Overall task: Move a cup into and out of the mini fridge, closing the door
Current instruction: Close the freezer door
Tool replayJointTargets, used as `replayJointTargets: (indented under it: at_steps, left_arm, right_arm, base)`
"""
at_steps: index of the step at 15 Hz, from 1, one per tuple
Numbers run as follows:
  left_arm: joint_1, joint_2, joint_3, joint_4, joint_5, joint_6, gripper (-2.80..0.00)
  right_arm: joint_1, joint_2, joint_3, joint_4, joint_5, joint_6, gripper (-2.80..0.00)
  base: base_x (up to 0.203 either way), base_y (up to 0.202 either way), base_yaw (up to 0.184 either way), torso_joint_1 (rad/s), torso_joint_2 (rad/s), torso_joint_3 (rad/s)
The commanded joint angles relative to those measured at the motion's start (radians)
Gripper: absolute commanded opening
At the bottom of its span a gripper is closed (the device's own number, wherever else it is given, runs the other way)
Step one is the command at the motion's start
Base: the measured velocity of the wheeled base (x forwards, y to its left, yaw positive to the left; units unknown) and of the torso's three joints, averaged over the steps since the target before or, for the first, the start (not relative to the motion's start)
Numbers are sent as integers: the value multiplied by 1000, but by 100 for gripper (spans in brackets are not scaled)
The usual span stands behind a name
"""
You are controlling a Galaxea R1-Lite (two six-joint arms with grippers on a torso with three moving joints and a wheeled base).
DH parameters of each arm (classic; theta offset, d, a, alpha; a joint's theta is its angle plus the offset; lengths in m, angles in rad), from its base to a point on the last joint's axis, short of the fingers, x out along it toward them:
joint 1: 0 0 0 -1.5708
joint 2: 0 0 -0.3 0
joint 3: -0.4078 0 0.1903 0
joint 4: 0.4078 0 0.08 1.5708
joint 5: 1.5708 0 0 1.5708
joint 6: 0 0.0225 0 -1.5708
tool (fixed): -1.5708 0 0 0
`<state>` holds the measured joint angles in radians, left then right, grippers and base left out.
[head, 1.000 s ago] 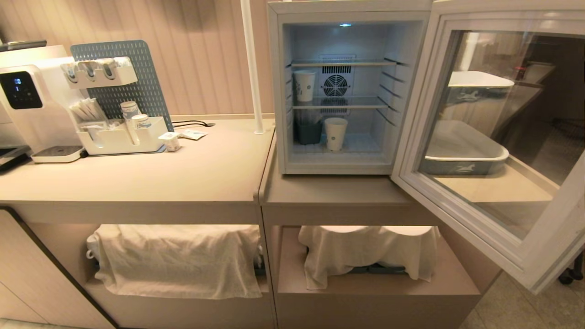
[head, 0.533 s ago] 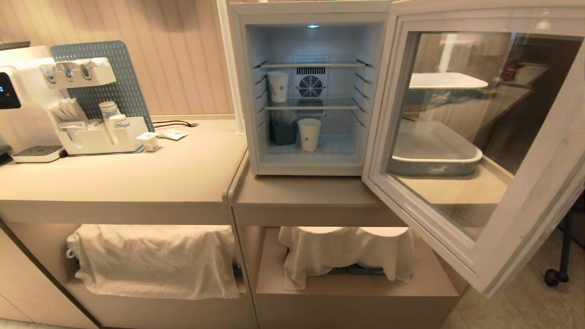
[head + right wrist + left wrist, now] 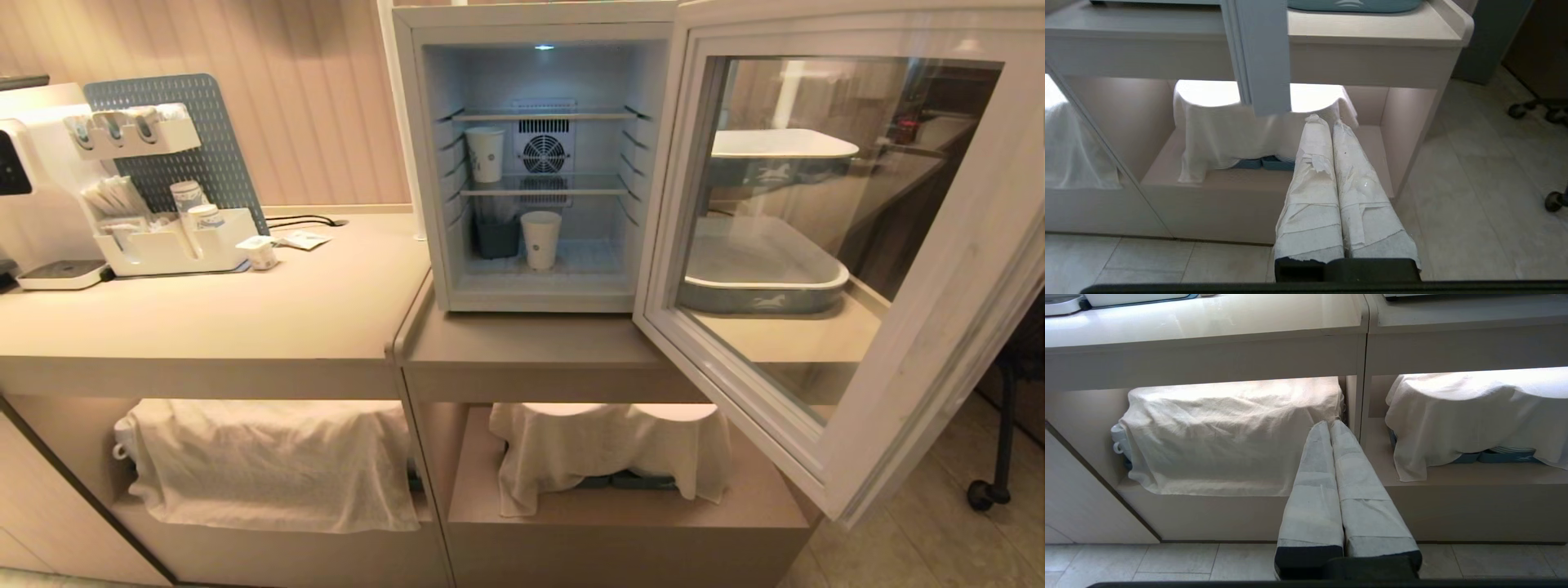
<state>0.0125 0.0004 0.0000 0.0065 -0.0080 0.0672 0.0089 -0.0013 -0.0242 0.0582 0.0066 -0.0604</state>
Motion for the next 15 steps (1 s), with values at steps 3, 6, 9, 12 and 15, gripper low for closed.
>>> replayJointTargets:
  at_steps: [3,6,9,12,15]
  left_arm:
    - [0,0,0,0,0,0,-280]
    - [0,0,0,0,0,0,-280]
    - [0,0,0,0,0,0,-280]
    - [0,0,0,0,0,0,-280]
    - [0,0,0,0,0,0,-280]
  right_arm:
    - [0,64,-199,159,-2,0,-280]
    - [1,263,-454,348,-79,2,-280]
    - [0,505,-657,427,-189,3,-280]
    - [5,742,-788,436,-332,16,-280]
    - [-42,959,-874,359,-443,52,-280]
  base:
    - [0,0,0,0,0,0]
    - [0,0,0,0,0,0]
    - [0,0,0,0,0,0]
    - [0,0,0,0,0,0]
    - [0,0,0,0,0,0]
